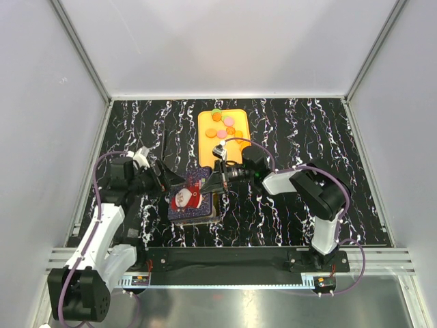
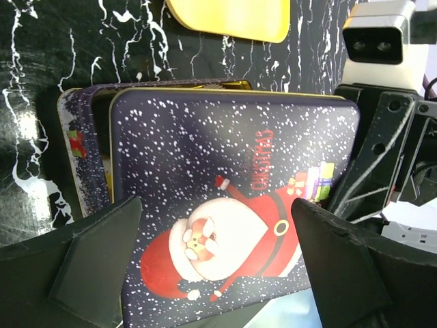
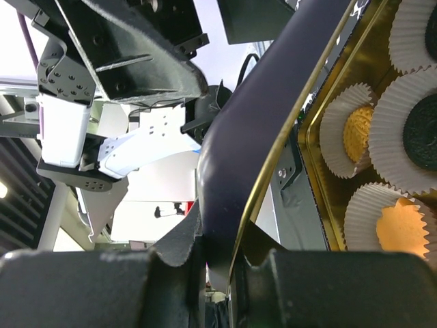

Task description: Pack the cookies

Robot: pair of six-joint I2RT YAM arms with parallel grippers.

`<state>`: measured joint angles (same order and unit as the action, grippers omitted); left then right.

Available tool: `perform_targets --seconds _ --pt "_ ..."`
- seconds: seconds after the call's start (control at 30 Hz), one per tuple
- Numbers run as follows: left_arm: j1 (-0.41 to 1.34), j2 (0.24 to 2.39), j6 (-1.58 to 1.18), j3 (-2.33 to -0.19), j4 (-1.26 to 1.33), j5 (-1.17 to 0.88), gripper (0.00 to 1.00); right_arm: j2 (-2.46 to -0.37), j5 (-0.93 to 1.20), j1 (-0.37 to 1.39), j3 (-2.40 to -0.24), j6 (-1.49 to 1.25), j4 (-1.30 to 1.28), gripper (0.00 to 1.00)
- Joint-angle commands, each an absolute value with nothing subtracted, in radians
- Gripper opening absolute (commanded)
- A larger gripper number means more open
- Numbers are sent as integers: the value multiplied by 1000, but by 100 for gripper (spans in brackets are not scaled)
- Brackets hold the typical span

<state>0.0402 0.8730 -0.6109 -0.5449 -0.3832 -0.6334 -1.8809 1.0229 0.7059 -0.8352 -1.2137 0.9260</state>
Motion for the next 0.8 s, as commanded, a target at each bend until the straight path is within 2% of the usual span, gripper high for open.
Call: perform_targets --seconds 0.0,0.3,0.5,0.77 --pt "32 887 -604 -538 -333 -658 99 -1894 1062 698 -841 -1230 1026 0" --pt "32 830 -587 -595 -414 -523 99 -1936 1072 686 -834 -1264 1095 0" --pt "32 867 -583 -598 -465 -422 99 -1956 1078 680 -842 -1266 1098 0" --pt "34 899 -640 -480 -324 -479 99 -1991 1086 669 -838 -1287 1143 0"
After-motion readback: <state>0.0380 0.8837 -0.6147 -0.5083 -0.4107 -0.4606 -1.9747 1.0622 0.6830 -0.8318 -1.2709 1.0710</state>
